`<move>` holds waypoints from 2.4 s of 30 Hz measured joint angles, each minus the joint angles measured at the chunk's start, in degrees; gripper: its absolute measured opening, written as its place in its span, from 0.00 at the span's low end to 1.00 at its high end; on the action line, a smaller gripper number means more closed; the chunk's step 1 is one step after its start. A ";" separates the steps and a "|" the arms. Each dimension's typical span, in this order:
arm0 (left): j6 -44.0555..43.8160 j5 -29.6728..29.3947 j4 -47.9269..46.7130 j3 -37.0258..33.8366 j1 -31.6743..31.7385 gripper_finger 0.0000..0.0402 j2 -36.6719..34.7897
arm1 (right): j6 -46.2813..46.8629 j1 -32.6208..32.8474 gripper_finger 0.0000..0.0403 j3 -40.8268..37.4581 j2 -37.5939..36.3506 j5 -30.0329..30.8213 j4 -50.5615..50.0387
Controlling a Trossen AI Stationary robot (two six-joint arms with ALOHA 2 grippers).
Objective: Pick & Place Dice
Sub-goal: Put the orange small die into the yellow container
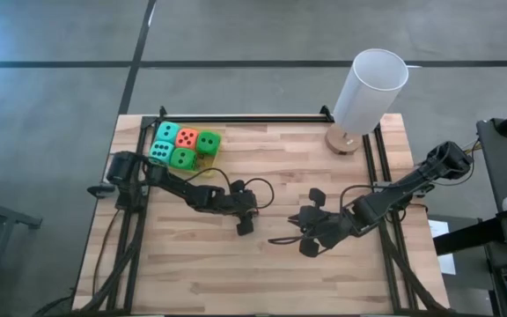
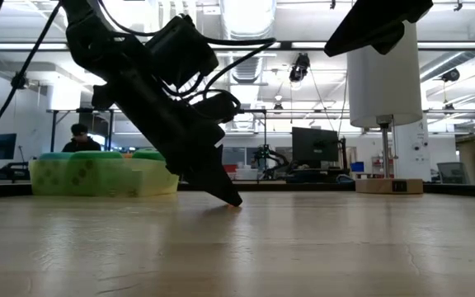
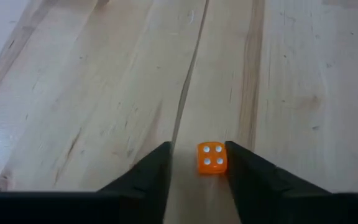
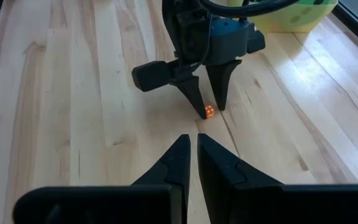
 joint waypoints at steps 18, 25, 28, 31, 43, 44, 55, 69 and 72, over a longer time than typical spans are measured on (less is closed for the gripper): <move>0.02 1.75 -2.12 -0.35 0.05 0.12 -1.99 | 0.00 -0.02 0.07 -0.02 0.00 0.01 -0.03; -0.20 -1.05 -7.57 -0.35 0.12 0.12 -9.65 | 0.00 -0.03 0.07 -0.04 0.00 0.02 -0.01; -1.56 -6.98 -12.42 -0.39 0.14 0.12 -13.58 | 0.00 -0.02 0.07 -0.04 0.02 0.05 0.00; -4.70 -13.84 -18.58 -0.33 0.14 0.12 -18.31 | 0.00 -0.02 0.07 -0.04 0.02 0.06 0.08; -31.05 -33.48 -46.52 -0.33 2.78 0.12 -32.07 | -1.07 -0.02 0.07 -0.04 0.02 0.08 1.11; -32.32 -33.48 -47.91 -0.33 3.53 0.12 -32.17 | -1.07 -0.02 0.07 -0.04 0.02 0.10 1.11; -34.76 -28.05 -53.33 -0.39 14.55 0.12 -32.09 | -1.51 -0.02 0.07 -0.04 0.02 0.09 1.26; -34.76 -20.41 -52.64 -5.80 19.02 0.18 -32.14 | -1.50 -0.02 0.07 -0.04 0.02 0.08 1.48; -33.14 -19.41 -52.30 -5.99 19.18 0.27 -32.02 | -1.59 -0.02 0.07 -0.04 0.02 0.08 1.56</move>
